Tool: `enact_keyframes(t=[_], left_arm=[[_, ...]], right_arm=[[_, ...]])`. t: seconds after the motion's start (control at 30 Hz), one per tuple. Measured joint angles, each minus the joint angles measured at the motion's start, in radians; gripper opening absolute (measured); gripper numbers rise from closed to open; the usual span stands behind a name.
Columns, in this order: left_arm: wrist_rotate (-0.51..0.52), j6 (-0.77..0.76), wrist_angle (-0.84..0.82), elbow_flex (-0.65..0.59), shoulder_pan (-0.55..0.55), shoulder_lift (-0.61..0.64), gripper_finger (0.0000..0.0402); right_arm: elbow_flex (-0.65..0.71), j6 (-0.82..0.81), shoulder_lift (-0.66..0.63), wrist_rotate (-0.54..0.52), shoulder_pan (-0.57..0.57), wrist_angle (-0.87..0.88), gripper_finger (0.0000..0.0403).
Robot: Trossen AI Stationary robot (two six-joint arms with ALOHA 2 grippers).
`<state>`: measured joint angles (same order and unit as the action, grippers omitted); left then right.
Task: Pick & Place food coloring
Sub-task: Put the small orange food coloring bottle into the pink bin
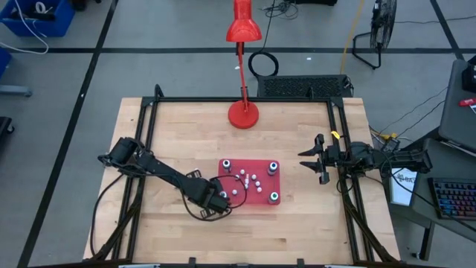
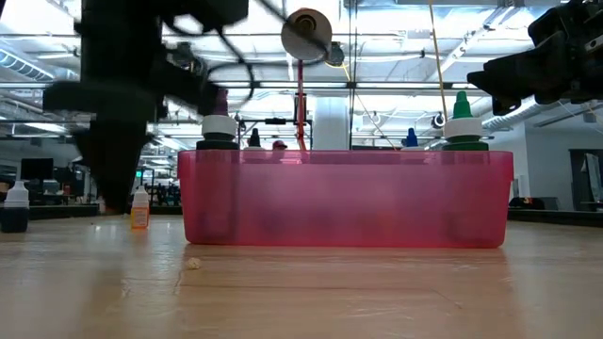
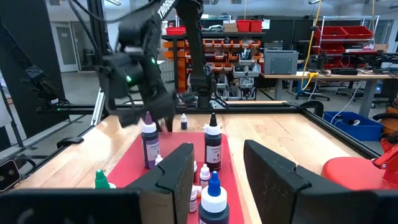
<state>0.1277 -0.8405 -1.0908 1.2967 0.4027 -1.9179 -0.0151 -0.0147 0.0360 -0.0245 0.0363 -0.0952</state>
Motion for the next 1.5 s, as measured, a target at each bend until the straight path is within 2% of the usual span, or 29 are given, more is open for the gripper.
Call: enact_keyframes(t=[0.17, 0.37, 0.47, 0.57, 0.63, 0.73, 0.8, 0.87, 0.97, 1.1, 1.2, 1.5], left_arm=[[0.067, -0.009, -0.201, 0.187, 0.033, 0.0, 0.0061], [0.206, -0.058, -0.479, 0.471, 0.077, 0.0, 0.0061], [0.296, 0.001, -0.467, 0.59, 0.086, 0.007, 0.0061], [0.37, 0.145, -0.345, 0.686, 0.077, 0.013, 0.0061], [0.342, 0.306, -0.187, 0.711, 0.053, 0.016, 0.0061], [0.214, 0.551, 0.049, 0.718, 0.008, 0.006, 0.0061], [0.145, 0.659, 0.148, 0.719, -0.027, -0.01, 0.0061], [0.119, 0.723, 0.173, 0.721, -0.067, -0.033, 0.0061], [0.103, 0.737, 0.139, 0.72, -0.134, -0.082, 0.0061], [0.013, 0.73, 0.117, 0.719, -0.198, -0.161, 0.0061], [-0.032, 0.74, 0.122, 0.719, -0.207, -0.227, 0.0061], [-0.083, 0.734, 0.126, 0.718, -0.194, -0.364, 0.0061]], right_arm=[[0.0, 0.0, 0.0, 0.0, 0.0, 0.0, 0.013], [0.0, 0.0, 0.0, 0.0, 0.0, 0.0, 0.013], [0.0, 0.0, 0.0, 0.0, 0.0, 0.0, 0.013], [0.0, 0.0, 0.0, 0.0, 0.0, 0.0, 0.013], [0.0, 0.0, 0.0, 0.0, 0.0, 0.0, 0.013], [0.0, 0.0, 0.0, 0.0, 0.0, 0.0, 0.013], [0.0, 0.0, 0.0, 0.0, 0.0, 0.0, 0.013], [0.0, 0.0, 0.0, 0.0, 0.0, 0.0, 0.013], [0.0, 0.0, 0.0, 0.0, 0.0, 0.0, 0.013], [0.0, 0.0, 0.0, 0.0, 0.0, 0.001, 0.013], [0.0, 0.0, 0.0, 0.0, 0.0, 0.0, 0.013], [0.0, 0.0, 0.0, 0.0, 0.0, 0.001, 0.013]])
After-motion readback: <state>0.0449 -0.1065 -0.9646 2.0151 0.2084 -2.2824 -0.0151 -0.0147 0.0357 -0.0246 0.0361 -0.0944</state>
